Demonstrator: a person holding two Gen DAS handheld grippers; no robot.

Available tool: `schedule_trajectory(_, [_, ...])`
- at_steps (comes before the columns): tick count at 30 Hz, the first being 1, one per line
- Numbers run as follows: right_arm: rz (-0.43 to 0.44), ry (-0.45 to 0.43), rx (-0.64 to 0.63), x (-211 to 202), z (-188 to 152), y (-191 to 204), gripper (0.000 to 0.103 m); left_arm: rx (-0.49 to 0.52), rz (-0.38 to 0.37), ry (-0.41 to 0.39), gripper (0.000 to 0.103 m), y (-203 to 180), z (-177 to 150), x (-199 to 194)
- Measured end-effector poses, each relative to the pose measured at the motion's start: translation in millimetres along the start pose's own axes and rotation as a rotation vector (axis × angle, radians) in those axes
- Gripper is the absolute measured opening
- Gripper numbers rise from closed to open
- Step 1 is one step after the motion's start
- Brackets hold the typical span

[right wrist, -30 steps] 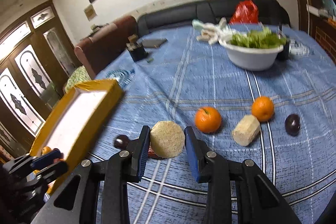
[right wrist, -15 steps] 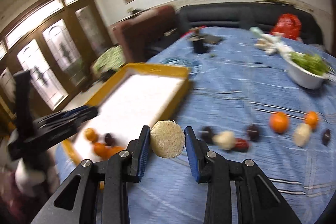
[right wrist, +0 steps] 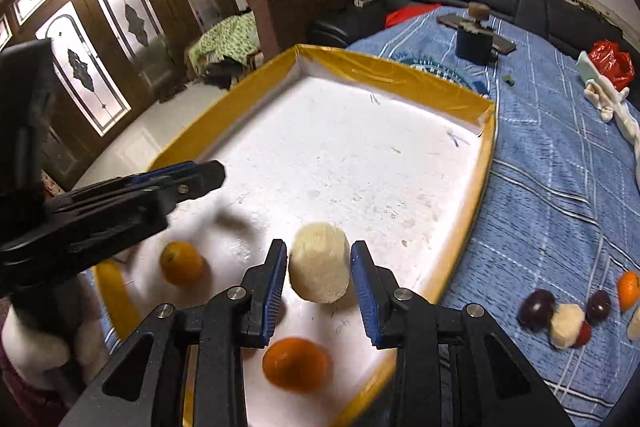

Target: Organize fruits

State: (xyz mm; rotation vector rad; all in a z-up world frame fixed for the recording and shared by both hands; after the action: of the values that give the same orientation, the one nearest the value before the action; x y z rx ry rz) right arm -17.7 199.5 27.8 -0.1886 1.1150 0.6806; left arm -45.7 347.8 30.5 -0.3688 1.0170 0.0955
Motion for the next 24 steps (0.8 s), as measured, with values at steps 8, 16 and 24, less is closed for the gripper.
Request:
schedule_trajectory(8, [-0.015, -0.016, -0.008, -4, 9, 6, 0.048, -0.044, -0.071, -0.003, 0.070, 14, -6, -11])
schedule_trajectory(16, [0.052, -0.119, 0.104, -54, -14, -18, 0.059, -0.052, -0.108, -0.022, 0.082, -7, -28, -46])
schedule_trajectory(24, [-0.045, -0.228, 0.273, -142, -82, -89, 0.063, -0.016, -0.278, -0.083, 0.082, -68, -54, -99])
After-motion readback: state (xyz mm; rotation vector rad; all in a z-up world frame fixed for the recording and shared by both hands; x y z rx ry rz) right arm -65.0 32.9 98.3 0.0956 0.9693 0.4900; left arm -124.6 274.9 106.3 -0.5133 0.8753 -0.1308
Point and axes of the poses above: each gripper's, at about its wrist camera, not at the fingertips, and x roughly the way its jaws point, y to its left, z to its top, the point moved 3 cm from there along x, roughly the way its jaws point, and after that the axes turned 9 degrees about y, right-handed, at the moved point
